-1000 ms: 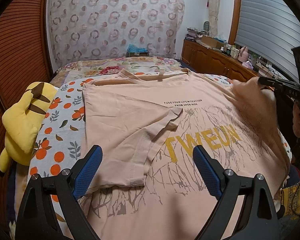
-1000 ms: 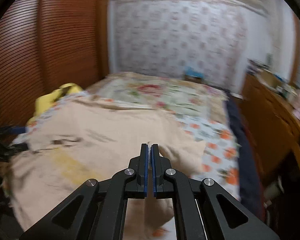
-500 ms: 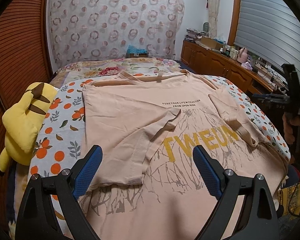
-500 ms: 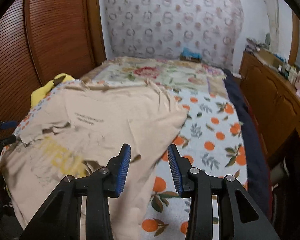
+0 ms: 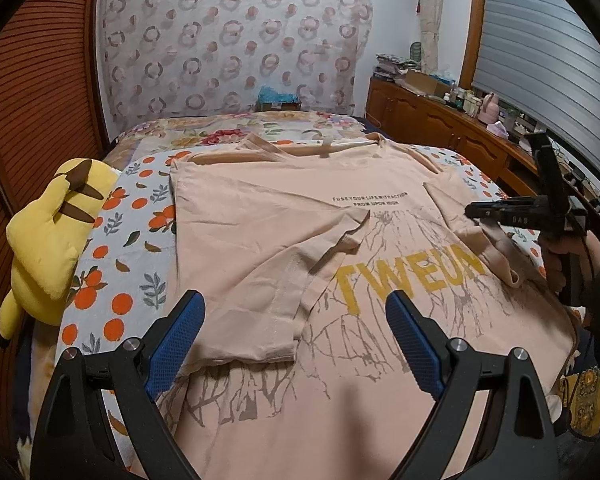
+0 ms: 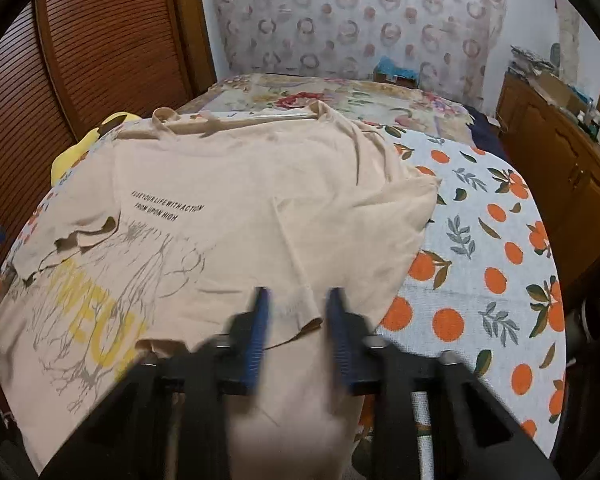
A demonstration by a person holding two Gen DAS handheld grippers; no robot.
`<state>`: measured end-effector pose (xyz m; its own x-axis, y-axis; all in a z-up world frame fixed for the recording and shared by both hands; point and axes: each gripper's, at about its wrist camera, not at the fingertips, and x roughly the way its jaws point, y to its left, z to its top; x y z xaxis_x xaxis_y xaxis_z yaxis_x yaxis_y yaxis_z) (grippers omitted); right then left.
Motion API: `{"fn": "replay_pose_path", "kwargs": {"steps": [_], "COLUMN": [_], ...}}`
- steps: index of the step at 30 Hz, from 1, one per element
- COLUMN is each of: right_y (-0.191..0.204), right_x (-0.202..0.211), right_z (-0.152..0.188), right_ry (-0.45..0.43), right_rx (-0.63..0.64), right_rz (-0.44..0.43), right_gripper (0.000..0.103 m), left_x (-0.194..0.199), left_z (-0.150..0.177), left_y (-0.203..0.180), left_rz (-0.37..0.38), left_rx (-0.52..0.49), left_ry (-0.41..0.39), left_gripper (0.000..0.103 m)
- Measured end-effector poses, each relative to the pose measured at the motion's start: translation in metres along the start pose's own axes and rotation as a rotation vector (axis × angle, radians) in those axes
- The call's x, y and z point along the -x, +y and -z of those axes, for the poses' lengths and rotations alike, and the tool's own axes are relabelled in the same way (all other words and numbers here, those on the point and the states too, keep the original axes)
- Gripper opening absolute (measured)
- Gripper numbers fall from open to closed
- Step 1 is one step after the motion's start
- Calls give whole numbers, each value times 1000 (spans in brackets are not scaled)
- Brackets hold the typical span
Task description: Fold small clothes
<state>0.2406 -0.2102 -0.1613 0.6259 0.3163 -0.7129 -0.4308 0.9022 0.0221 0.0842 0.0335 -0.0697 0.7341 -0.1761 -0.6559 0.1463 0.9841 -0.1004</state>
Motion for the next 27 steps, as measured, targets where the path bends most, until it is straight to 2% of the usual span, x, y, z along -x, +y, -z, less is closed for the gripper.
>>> {"fn": "replay_pose_path", "kwargs": {"steps": [8,14,16,17,18,27], "right_y": [35,52,58,60,59,45], "right_x": [12,20,25,28,30,35], "right_z": [-7,-32,-41,-43,-44,-22], "right_ry": [-54,-106,-134,-142,-150,-112], "right_rx": [94,68,84,94,97,101], "right_rz": [-94,-251,-239,-224,-205,-73], "right_gripper": [2,5,25,40,46,60], "left_x": [-1,1,2,2,3,-4], "left_z": [1,-2,-2,-3,-4,-18], "left_y": [3,5,6,7,7,13], "left_rz": [-5,-10,-12,-14,-15,-35], "left_rx": [5,7,8,7,6,-15], "left_ry": [0,-8,-10,-12,-13,-25], "left_gripper": [93,93,93,93,93,93]}}
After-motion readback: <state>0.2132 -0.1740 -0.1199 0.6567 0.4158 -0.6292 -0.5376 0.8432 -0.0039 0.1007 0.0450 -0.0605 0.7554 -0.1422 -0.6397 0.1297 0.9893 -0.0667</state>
